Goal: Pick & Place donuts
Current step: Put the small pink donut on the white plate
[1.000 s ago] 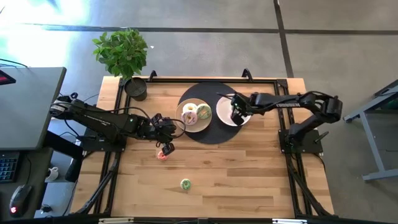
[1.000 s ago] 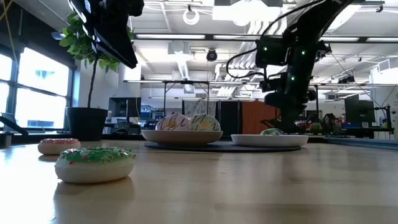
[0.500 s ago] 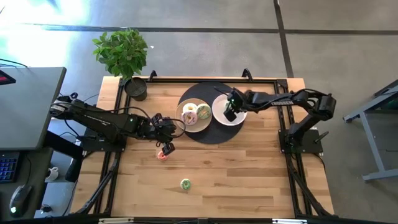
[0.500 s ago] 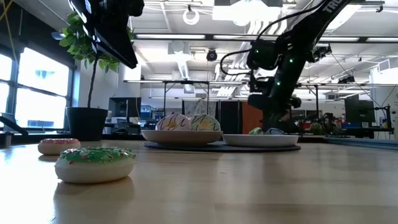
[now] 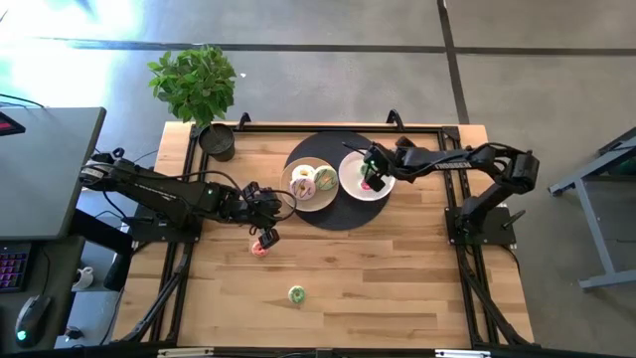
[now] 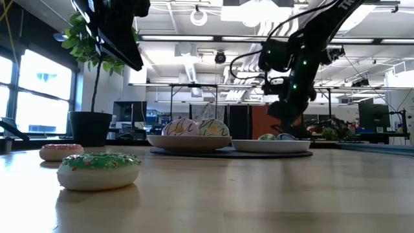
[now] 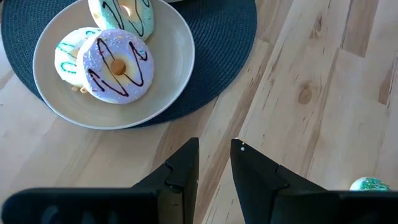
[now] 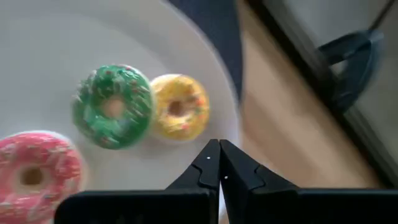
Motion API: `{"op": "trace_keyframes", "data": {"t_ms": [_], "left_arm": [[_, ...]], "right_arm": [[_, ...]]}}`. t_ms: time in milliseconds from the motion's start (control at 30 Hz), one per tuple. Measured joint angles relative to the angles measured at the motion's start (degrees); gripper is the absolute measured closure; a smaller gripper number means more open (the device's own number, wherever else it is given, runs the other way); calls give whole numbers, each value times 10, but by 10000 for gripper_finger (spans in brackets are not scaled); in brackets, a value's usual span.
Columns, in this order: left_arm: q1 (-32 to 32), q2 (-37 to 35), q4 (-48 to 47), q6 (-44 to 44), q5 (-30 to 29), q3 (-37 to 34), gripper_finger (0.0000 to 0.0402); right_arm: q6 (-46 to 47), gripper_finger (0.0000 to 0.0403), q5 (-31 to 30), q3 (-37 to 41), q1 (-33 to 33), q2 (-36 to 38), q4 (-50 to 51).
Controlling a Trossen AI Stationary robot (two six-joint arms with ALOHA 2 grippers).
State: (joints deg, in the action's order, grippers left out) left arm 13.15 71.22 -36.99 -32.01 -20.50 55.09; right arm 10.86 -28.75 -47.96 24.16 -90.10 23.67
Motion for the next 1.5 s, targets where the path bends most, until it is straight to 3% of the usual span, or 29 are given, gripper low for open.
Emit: {"op": "trace_keyframes", "data": {"t_ms": [100, 167, 433, 533, 733, 867, 967, 1200, 1500], "left_arm": [[0, 0, 1, 0, 0, 0, 312], [0, 0, 1, 0, 4, 0, 312], [0, 0, -35, 16, 124, 0, 312], [0, 6, -68, -1, 147, 0, 312], [8, 42, -82, -43, 168, 0, 312], [9, 92, -71, -43, 218, 0, 312], [9, 121, -66, -43, 251, 1, 312], [8, 175, -80, -46, 256, 0, 312], [7, 195, -85, -132, 252, 0, 311]], "right_arm": [[-10, 402, -15, 0, -11, 17, -7], [-9, 401, 18, 0, -18, 35, -7], [-10, 399, 301, 0, -90, 100, -41], [-11, 392, 349, 0, -132, 103, -88], [-111, 373, 287, 0, -217, 91, -185], [-141, 345, 256, 0, -249, 91, -217], [-138, 318, 261, 0, -262, 91, -222], [-137, 263, 243, 0, -277, 91, -225], [-137, 245, 219, 0, -276, 91, -222]]}}
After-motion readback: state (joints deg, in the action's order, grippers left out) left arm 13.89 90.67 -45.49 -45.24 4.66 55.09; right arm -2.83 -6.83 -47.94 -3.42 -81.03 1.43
